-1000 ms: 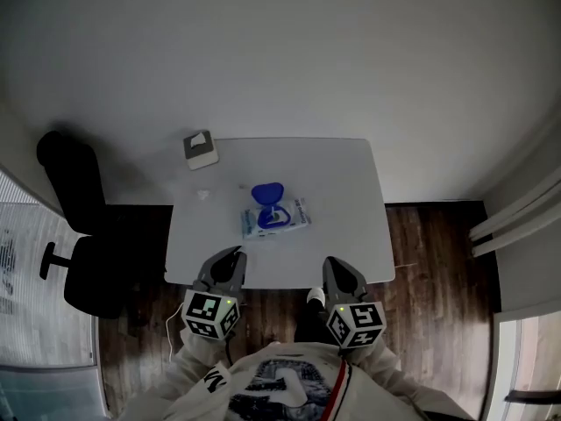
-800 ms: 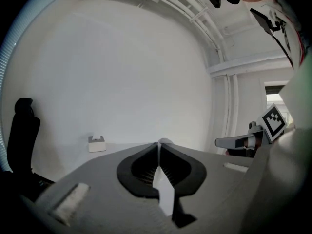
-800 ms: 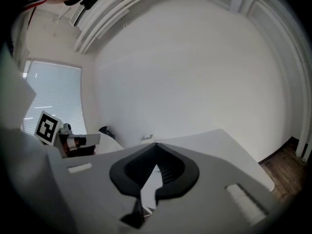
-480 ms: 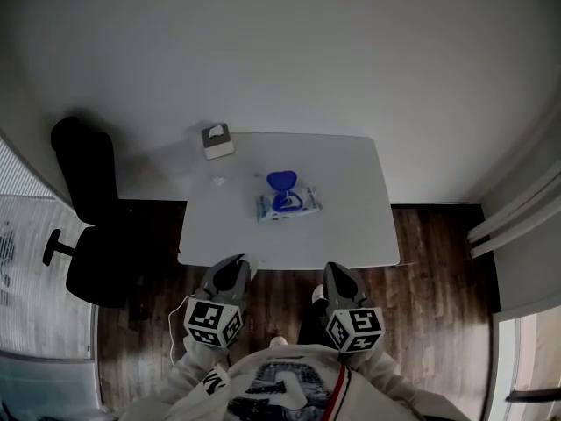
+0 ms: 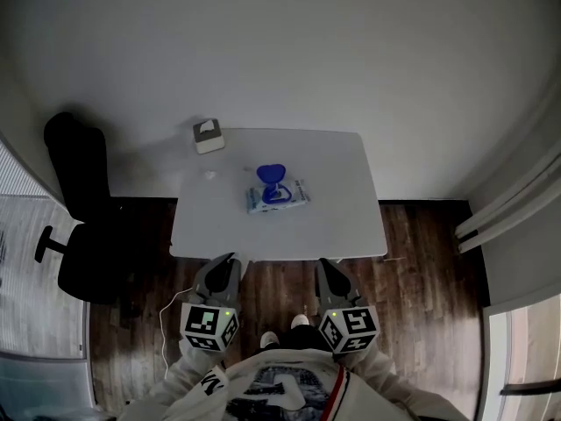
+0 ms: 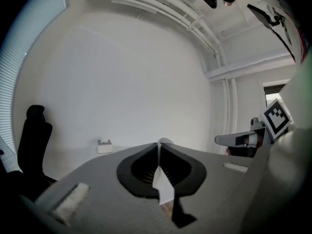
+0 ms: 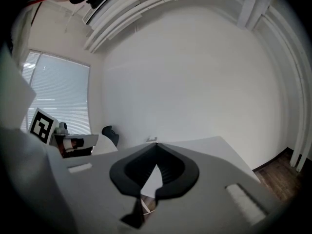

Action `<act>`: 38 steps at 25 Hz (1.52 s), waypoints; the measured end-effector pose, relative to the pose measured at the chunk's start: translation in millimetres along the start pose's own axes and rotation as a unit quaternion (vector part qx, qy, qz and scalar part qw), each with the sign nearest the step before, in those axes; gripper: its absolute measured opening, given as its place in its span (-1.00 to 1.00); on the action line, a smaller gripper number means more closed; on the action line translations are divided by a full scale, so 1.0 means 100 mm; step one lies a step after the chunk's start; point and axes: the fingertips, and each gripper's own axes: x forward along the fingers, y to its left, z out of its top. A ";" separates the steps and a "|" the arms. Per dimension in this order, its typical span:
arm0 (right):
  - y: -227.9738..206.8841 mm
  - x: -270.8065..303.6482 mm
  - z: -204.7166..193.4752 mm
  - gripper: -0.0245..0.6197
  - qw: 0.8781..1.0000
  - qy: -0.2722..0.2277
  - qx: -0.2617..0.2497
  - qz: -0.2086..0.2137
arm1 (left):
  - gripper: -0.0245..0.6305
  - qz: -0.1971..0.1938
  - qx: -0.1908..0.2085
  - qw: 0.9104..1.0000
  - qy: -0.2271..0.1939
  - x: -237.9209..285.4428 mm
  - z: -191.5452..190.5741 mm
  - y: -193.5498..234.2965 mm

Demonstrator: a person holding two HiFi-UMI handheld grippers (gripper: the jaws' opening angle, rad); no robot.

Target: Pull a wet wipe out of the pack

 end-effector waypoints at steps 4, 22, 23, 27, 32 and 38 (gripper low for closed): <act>-0.08 -0.02 0.01 -0.91 1.000 0.005 0.005 0.006 | -0.91 0.001 0.013 1.000 0.001 0.09 0.05 -0.13; -0.44 -0.17 -0.14 -0.91 0.999 0.038 -0.017 0.034 | -0.91 0.018 0.024 0.999 0.025 0.30 -0.03 -0.58; -0.45 -0.19 -0.15 -0.91 0.999 0.039 -0.016 0.035 | -0.91 0.018 0.024 0.999 0.027 0.30 -0.04 -0.60; -0.48 -0.23 -0.17 -0.91 0.998 0.040 -0.011 0.037 | -0.91 0.017 0.036 0.999 0.028 0.28 -0.04 -0.70; -0.47 -0.23 -0.21 -0.91 0.998 0.043 -0.007 0.044 | -0.91 0.020 0.036 0.999 0.032 0.26 -0.06 -0.71; -0.43 -0.24 -0.26 -0.91 0.998 0.048 -0.002 0.046 | -0.91 0.017 0.031 0.999 0.040 0.26 -0.10 -0.69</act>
